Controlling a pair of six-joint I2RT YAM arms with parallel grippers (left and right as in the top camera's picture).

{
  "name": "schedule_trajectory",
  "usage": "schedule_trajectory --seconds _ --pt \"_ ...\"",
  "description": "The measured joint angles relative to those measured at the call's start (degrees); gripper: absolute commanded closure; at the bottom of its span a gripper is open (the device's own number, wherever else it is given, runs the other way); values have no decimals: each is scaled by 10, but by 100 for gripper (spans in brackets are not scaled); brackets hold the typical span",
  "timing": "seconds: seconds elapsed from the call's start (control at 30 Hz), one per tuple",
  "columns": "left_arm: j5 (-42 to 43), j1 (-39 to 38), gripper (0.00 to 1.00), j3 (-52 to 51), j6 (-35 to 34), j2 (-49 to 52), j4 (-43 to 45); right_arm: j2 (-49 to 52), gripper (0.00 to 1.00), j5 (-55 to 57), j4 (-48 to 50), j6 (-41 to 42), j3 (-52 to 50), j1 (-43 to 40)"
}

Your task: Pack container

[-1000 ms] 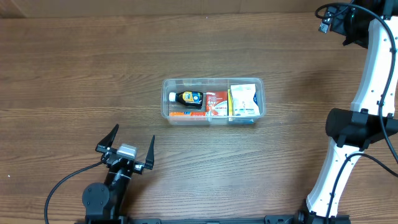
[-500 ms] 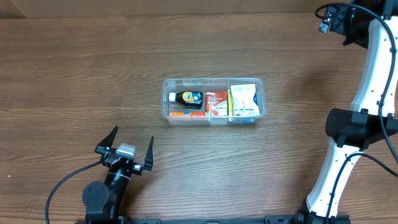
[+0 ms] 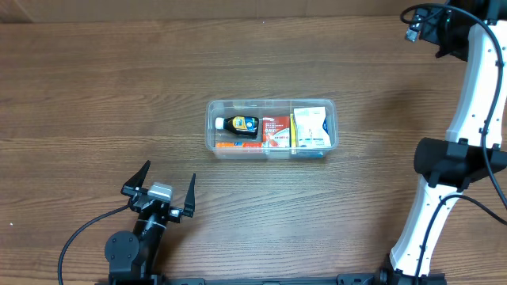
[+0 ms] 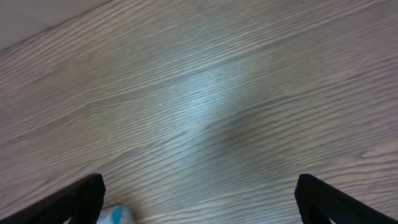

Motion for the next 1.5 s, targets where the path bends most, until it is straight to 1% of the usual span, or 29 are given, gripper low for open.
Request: schedule_trajectory --seconds 0.13,0.17,0.27,0.37,0.43,0.5,0.53,0.67,0.7,0.73,0.77,0.83,0.87,0.93,1.17,1.23,1.37,1.5 --pt "0 0 0 0 0 0 0 -27 0 1 0 0 0 40" --pt "0 0 0 0 0 0 0 -54 0 0 0 0 0 66" --pt "0 0 0 0 0 0 0 -114 0 0 14 0 0 105" --pt "0 0 0 0 0 0 0 -208 0 -1 73 0 -27 136" --pt "0 0 0 0 0 0 0 -294 0 -2 140 0 -83 144" --pt "0 0 0 0 0 0 0 -385 0 -6 235 0 -175 144" --pt "0 0 0 0 0 0 -1 -415 0 -9 265 0 -206 144" --pt "0 0 0 0 0 0 0 -572 0 -19 500 0 -458 144" --pt "0 0 0 0 0 0 -1 -598 0 -21 534 0 -505 144" --pt "0 0 0 0 0 -1 -1 -675 0 -26 644 0 -663 144" --pt "0 0 0 0 0 -1 -1 -726 0 -29 702 1 -763 144" --pt "0 0 0 0 0 -1 0 -775 0 -31 754 1 -857 144" --pt "0 0 0 0 0 -1 1 -814 0 -32 805 1 -931 144" --pt "0 0 0 0 0 -1 0 -896 0 -33 838 2 -1054 144" --pt "0 0 0 0 0 -1 -1 -1090 0 -48 948 2 -1328 144" --pt "0 0 0 0 0 -1 -1 -1135 0 -54 970 2 -1384 144" --pt "0 0 0 0 0 -1 -1 -1197 0 -59 996 2 -1464 144" --pt "0 0 0 0 0 -1 -1 -1238 0 -61 1001 2 -1522 144"
